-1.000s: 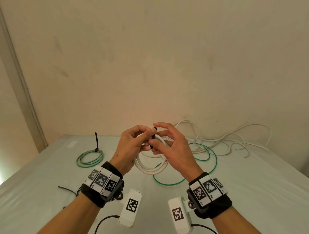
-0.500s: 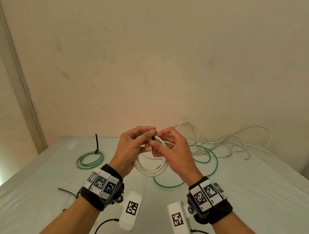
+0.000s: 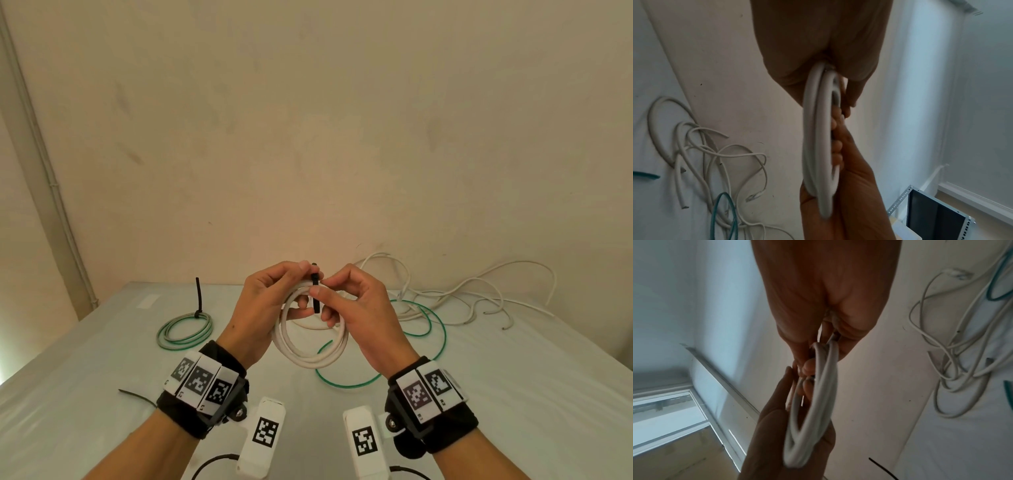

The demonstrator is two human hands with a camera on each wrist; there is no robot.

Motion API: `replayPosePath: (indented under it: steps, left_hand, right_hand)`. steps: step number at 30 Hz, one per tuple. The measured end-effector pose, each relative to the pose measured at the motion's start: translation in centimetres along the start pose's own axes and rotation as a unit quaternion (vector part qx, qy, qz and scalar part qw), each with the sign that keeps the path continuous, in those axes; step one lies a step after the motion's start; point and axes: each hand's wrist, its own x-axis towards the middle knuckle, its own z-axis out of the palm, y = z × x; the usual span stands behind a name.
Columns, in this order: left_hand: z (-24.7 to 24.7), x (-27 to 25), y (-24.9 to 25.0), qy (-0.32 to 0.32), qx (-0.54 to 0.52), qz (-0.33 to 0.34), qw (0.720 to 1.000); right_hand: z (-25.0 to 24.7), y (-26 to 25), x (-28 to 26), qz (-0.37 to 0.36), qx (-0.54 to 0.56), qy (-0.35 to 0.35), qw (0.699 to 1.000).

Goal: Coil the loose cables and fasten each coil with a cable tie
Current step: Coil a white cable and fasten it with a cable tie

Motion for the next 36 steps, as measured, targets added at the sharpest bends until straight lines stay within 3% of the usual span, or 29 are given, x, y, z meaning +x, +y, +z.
replayPosePath:
  steps: [3, 7, 10, 18, 22, 28, 33, 36]
  left_hand:
    - [-0.3, 0.1, 0.4, -0.014, 0.017, -0.028, 0.999]
    - [-0.9, 0.4, 1.5, -0.074, 0.034, -0.131, 0.988]
    - [-1.1, 0.6, 1.9, -0.085, 0.076, -0.153, 0.982]
    - [-1.4, 0.7, 2.2, -0.061, 0.158, -0.143, 0.975]
    - [-1.2, 0.4, 2.2, -0.072, 0.132, -0.142, 0.978]
    - [0.9, -0.9, -1.1, 0.009, 0.114, -0.018, 0.993]
    - [1.9, -1.1, -1.3, 0.010, 0.107, -0.033, 0.994]
    - [2.0, -0.8, -1.6, 0.032, 0.110, -0.009, 0.993]
  right_hand:
    - [-0.6, 0.1, 0.1, -0.001, -0.014, -0.024, 1.000]
    - [-1.4, 0.2, 0.1, 0.009, -0.041, -0.042, 0.998]
    - [-1.7, 0.4, 0.0, 0.017, -0.053, -0.050, 0.997]
    - [-1.9, 0.5, -0.1, 0.026, -0.074, -0.078, 0.994]
    - [-2.1, 0.8, -0.1, 0.024, -0.076, -0.079, 0.994]
    - [-1.4, 1.6, 0.0, 0.030, -0.013, -0.049, 0.998]
    - [-1.0, 1.6, 0.0, 0.030, 0.027, -0.042, 0.998]
    - [-0.8, 1.6, 0.1, 0.027, 0.021, -0.038, 0.999]
